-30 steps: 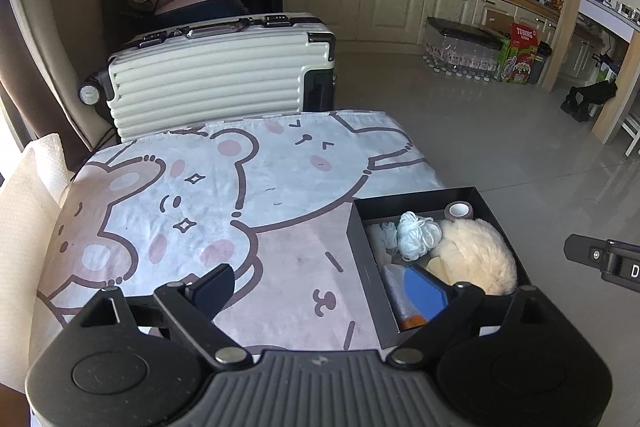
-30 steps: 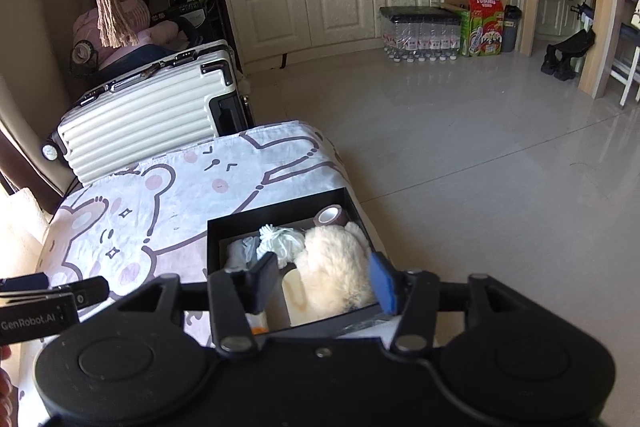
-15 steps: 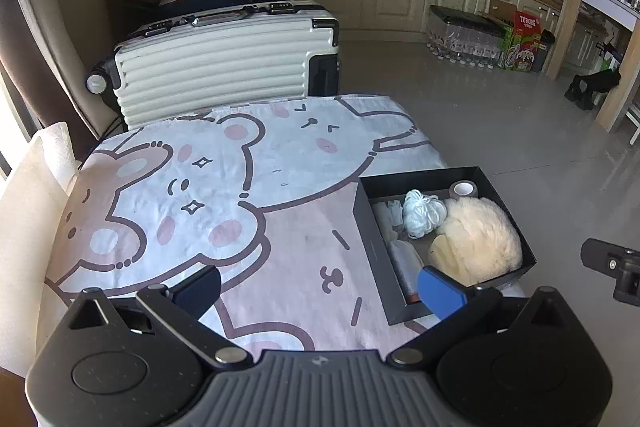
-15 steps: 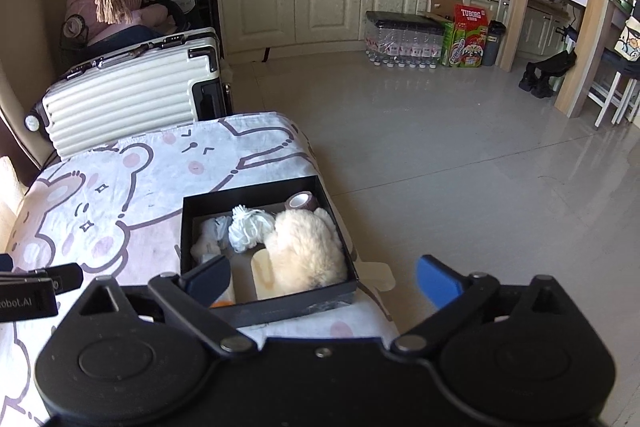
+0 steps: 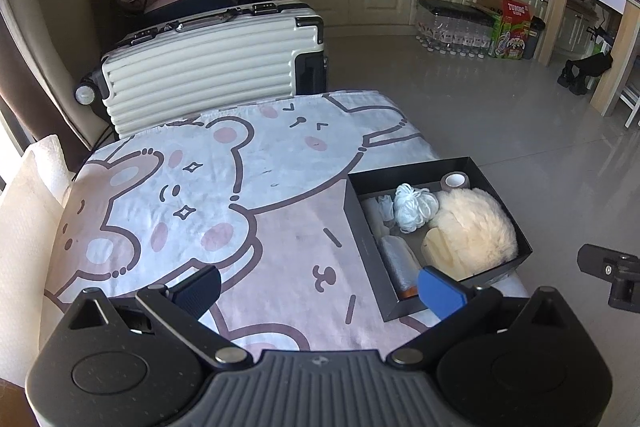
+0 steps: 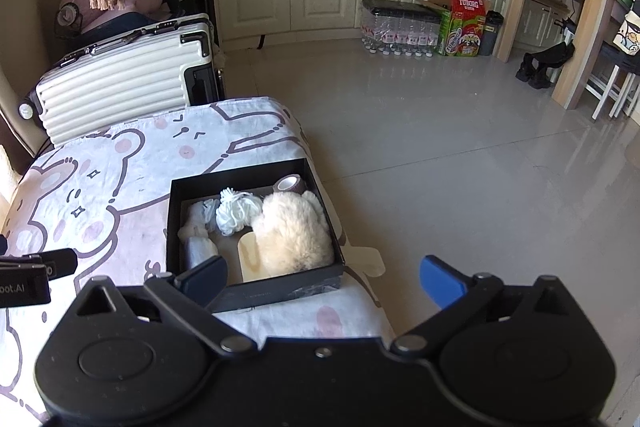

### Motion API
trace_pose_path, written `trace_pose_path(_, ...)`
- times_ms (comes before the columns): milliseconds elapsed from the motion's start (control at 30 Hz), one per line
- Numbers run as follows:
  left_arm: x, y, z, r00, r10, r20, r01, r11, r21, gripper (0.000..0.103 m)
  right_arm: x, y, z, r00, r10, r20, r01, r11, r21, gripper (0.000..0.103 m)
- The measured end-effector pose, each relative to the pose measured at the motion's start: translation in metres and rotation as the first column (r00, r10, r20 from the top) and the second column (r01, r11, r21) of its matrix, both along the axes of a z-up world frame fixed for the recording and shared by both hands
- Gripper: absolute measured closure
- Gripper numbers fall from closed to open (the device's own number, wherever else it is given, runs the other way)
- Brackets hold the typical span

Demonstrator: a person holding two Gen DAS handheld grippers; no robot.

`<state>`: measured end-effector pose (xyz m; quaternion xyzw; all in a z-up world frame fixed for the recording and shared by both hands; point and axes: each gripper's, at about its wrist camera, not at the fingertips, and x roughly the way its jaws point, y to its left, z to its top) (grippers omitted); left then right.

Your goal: Organize objects

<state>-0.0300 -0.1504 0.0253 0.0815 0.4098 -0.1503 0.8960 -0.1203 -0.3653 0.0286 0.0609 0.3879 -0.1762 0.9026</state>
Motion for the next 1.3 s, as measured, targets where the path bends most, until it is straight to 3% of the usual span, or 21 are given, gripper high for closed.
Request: trace_pose_path(1300, 0.0011, -0.0027, -0.0056, 1.0, -0.011, -0.004, 0.011, 1.0, 0.021, 0.0, 0.0037, 0.0014, -0.0017, 1.0, 0.014, -0.004, -0.014, 1.0, 0.006, 0.0)
